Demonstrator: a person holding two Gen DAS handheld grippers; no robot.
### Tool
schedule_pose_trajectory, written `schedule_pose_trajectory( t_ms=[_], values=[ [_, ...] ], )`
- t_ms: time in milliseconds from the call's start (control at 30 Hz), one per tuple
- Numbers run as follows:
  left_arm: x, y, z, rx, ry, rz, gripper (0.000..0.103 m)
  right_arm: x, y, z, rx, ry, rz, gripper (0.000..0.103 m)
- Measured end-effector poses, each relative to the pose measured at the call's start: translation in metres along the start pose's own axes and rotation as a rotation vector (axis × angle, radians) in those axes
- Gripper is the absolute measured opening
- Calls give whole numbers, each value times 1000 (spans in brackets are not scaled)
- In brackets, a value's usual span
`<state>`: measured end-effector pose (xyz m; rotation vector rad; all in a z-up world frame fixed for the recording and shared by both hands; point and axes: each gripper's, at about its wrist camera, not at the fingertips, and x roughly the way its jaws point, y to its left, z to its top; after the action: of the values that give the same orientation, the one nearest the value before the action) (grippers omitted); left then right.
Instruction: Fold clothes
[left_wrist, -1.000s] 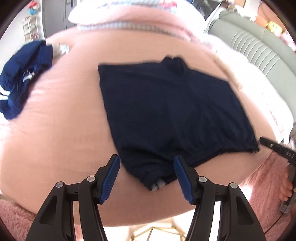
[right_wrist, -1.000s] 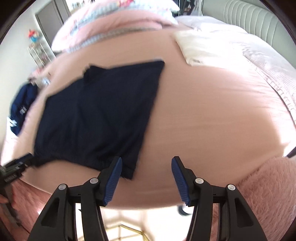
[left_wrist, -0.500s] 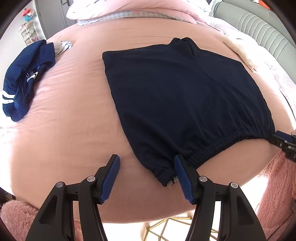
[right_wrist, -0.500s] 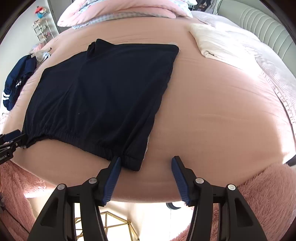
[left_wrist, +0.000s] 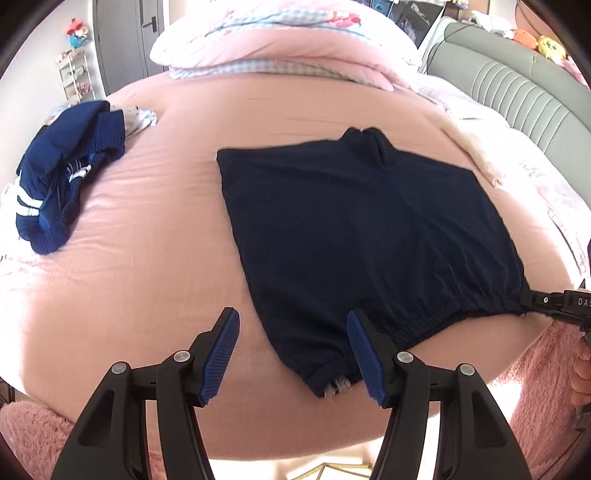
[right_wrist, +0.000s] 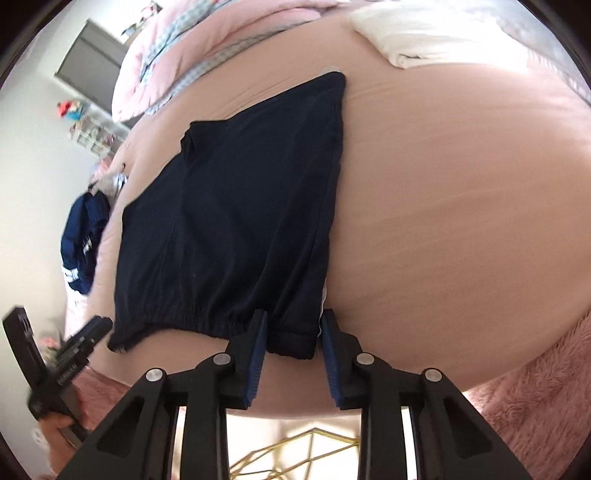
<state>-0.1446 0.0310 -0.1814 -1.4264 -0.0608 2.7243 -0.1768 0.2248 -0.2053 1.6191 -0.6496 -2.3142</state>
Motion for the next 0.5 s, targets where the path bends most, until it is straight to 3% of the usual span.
schedule_pose_trajectory(
  t_ms=[133, 200, 267, 333, 500],
  values=[
    [0, 3, 2, -20, -7, -53, 58, 0, -5, -1, 87, 22, 40, 29],
    [9, 4, 3, -19, 16, -68, 58, 4, 5, 4, 37, 29, 0, 27],
    [22, 1, 0, 8, 75, -65, 58, 7, 16, 11, -20, 29, -50, 15],
    [38, 0, -3, 31, 153, -42, 58, 5, 25, 17, -30, 11, -62, 11],
    [26, 13, 6, -10, 86, -46, 58, -6, 53, 29, -113, -29, -74, 11]
  ],
)
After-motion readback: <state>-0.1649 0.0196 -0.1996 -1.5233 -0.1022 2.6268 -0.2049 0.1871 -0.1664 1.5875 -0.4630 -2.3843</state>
